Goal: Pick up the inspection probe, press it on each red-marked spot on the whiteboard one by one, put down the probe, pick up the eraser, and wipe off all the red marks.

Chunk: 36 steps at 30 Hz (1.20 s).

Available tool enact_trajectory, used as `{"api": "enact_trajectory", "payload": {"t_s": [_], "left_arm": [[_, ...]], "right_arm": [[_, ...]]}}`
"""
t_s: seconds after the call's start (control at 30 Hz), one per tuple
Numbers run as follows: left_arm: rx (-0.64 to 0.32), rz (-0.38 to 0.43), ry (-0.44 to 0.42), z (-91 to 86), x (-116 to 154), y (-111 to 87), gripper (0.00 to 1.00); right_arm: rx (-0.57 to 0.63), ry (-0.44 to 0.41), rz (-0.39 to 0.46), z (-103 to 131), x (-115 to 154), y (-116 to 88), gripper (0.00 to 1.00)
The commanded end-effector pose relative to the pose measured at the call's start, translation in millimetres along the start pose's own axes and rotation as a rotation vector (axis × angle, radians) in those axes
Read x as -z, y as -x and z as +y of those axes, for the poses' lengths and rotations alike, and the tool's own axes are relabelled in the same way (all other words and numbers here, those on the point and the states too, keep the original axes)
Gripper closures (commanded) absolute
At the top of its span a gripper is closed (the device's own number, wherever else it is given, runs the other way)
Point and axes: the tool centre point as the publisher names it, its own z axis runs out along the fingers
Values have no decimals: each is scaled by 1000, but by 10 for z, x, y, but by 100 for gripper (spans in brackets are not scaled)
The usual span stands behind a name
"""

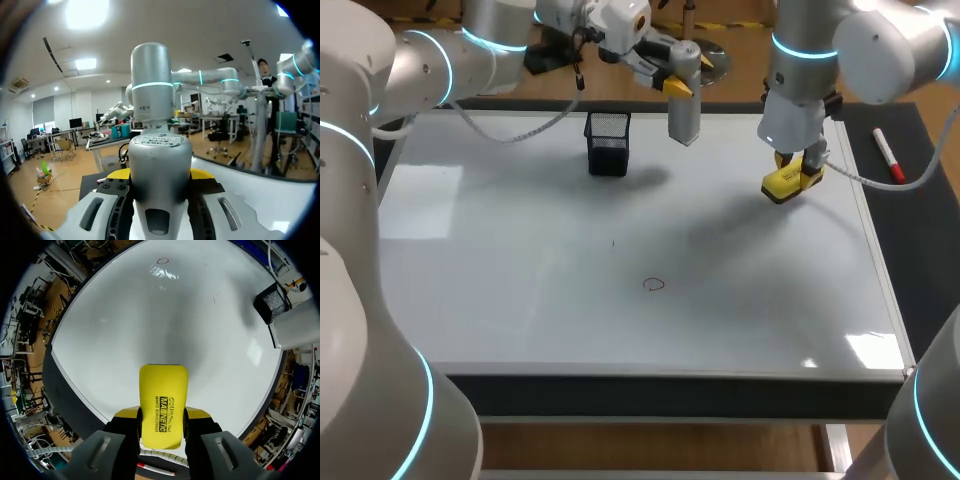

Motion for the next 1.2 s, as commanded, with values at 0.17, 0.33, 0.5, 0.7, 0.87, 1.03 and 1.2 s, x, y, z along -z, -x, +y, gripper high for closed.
{"api": "enact_trajectory", "payload": {"t_s": [0.17, 0.33, 0.5, 0.7, 0.87, 1.03, 1.2], "left_arm": [[-6, 15, 18, -169, -159, -399, 100], [-6, 18, 23, -188, -285, -716, 100], [-14, 25, 11, -216, -405, -1025, 100], [-20, 22, 3, -241, -537, -1348, 100], [-24, 6, 4, -274, -648, -1592, 100], [-26, 2, 12, -264, -773, -1848, 100], [0, -18, 6, -185, -796, -2103, 100]], "right_arm": [[1, -1, 4, -8, 6, 10, 100], [1, -1, 4, -8, 6, 10, 100], [1, -1, 4, -8, 6, 10, 100], [1, -1, 4, -8, 6, 10, 100], [1, -1, 4, -8, 6, 10, 100], [1, -1, 4, -8, 6, 10, 100], [1, -1, 4, -8, 6, 10, 100]]}}
